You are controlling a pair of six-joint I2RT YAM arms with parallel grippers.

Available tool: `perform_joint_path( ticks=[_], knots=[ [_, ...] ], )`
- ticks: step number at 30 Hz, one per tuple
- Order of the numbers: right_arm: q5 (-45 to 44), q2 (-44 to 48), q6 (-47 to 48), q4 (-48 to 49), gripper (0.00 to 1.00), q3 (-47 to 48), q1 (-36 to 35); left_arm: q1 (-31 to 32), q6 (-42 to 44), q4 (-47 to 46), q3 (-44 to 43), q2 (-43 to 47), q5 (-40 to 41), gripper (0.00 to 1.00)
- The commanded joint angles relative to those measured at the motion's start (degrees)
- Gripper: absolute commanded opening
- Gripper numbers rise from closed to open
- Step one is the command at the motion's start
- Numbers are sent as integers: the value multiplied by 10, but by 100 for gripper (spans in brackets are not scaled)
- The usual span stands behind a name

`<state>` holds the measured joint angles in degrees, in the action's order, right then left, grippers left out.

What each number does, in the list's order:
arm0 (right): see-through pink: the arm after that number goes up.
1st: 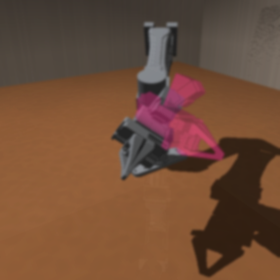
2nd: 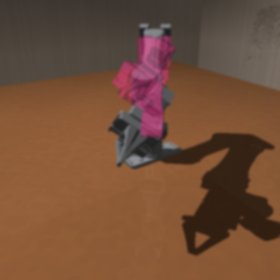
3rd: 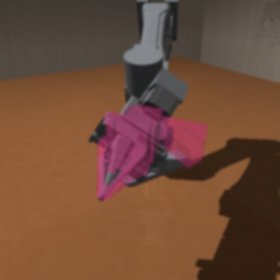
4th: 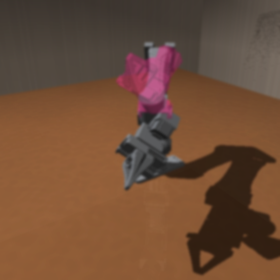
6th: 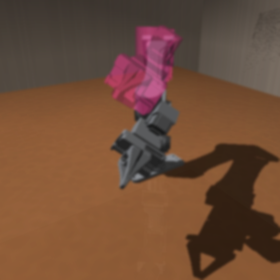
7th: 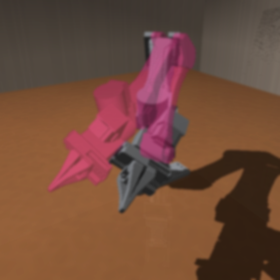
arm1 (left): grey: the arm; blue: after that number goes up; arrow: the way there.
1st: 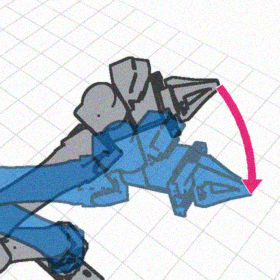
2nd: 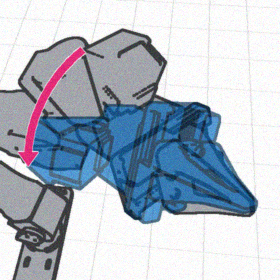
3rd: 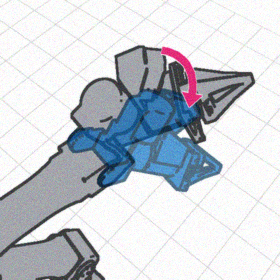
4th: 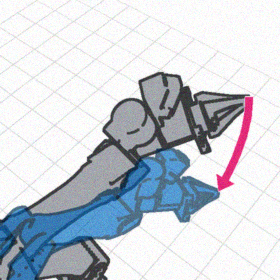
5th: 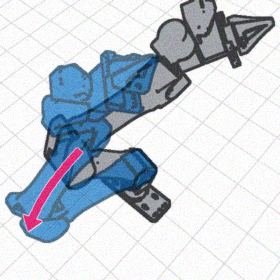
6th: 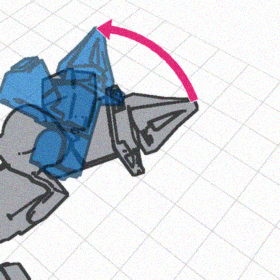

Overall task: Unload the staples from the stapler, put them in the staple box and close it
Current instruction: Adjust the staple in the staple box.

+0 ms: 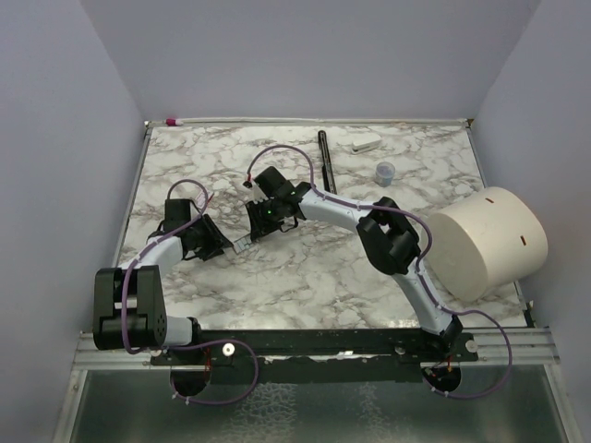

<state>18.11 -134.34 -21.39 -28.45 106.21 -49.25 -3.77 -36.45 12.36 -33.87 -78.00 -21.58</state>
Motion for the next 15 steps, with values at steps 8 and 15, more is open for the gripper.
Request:
perform_joint_path(
  ticks=[8, 15],
  knots=[
    [-14, -12, 27, -47, 34, 2, 1, 33, -22, -9, 2, -10, 8, 36],
    [-16, -14, 32, -50, 34, 5, 1, 35, -16, 1, -3, -13, 25, 34]
  ],
)
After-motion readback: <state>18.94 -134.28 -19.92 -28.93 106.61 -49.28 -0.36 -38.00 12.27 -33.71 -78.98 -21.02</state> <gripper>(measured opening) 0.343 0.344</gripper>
